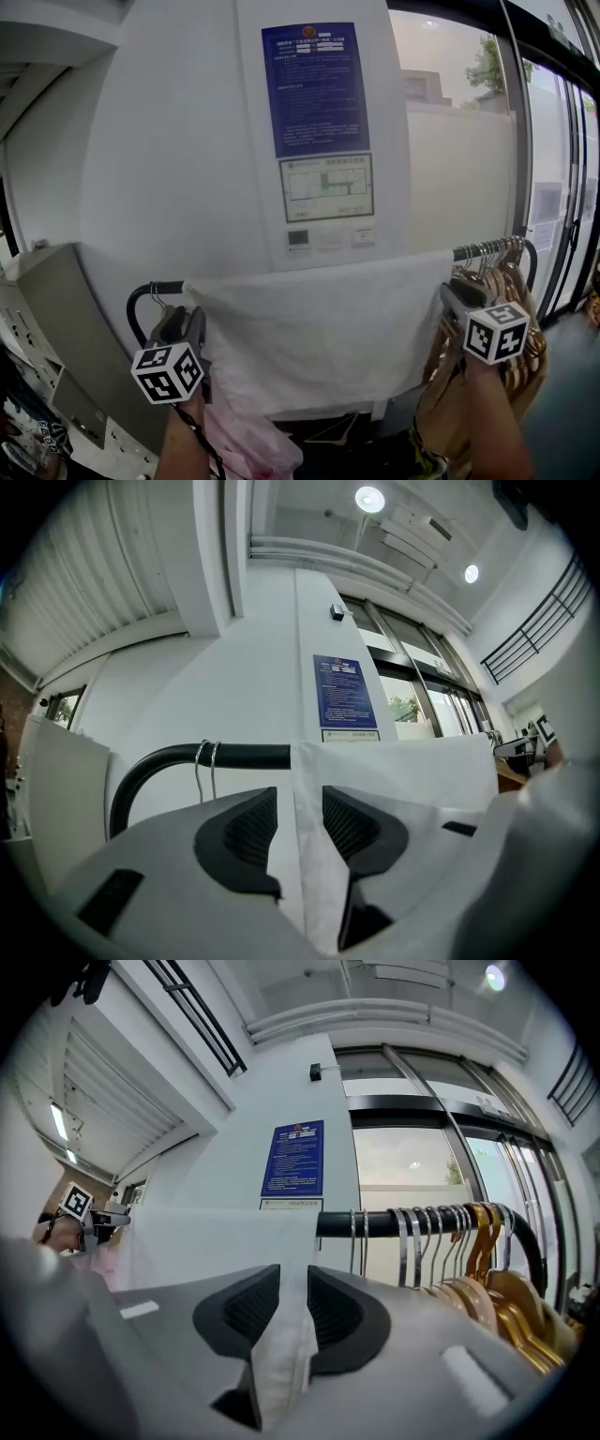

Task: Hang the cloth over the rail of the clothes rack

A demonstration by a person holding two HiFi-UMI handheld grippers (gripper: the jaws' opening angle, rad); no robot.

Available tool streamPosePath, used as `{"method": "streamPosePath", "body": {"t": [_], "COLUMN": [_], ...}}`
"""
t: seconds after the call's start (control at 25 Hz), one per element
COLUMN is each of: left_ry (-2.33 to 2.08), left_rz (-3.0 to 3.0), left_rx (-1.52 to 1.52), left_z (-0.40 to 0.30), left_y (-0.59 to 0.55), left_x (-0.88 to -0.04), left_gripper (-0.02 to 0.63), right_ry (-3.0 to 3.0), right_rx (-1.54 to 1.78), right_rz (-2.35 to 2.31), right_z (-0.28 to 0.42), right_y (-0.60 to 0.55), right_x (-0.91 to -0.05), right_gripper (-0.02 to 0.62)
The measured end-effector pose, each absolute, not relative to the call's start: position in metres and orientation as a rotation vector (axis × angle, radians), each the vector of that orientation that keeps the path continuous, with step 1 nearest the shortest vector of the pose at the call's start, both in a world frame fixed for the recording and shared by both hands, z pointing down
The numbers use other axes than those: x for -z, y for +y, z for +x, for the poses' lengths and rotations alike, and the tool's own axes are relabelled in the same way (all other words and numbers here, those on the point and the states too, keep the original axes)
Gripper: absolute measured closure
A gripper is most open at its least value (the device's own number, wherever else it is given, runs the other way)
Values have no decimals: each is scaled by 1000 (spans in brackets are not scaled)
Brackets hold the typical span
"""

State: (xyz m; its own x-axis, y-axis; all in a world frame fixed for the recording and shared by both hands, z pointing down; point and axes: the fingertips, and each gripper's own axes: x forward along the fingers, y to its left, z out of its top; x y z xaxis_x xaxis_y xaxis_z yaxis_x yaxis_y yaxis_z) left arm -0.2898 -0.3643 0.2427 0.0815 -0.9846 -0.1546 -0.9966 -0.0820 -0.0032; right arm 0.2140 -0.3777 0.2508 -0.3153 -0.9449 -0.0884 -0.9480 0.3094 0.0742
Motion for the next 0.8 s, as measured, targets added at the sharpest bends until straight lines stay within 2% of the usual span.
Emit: {"method": "streamPosePath", "body": {"t": [0.32,0.4,0.6,0.64,0.72,0.8], "left_ry": [2028,2027,2017,2011,1993,1972], "left_rz": [-2265,-2268,-2260,-2266,-2284,-2302], "left_rx": [-158,-159,-149,-145,-137,-132], "left_z": [-286,-287,-286,-285,-281,-277], "left_y": [-377,-378,-378,-378,-379,-378], "left_x": [-233,-233,-235,-235,-235,-233], "left_gripper": [470,515,578,590,595,597], "right_ry": [2508,2521,2534,2531,2527,2532], "right_rx": [-110,-91,-84,-86,-99,-112], "right_rz": [-1830,-1822,-1848,-1860,-1879,-1882], "right_z": [224,222,220,220,220,217], "right_y": [-394,-398,-401,-401,-401,-400], "right_x": [-244,-244,-243,-242,-241,-238], "right_gripper": [492,493,492,498,572,589]}}
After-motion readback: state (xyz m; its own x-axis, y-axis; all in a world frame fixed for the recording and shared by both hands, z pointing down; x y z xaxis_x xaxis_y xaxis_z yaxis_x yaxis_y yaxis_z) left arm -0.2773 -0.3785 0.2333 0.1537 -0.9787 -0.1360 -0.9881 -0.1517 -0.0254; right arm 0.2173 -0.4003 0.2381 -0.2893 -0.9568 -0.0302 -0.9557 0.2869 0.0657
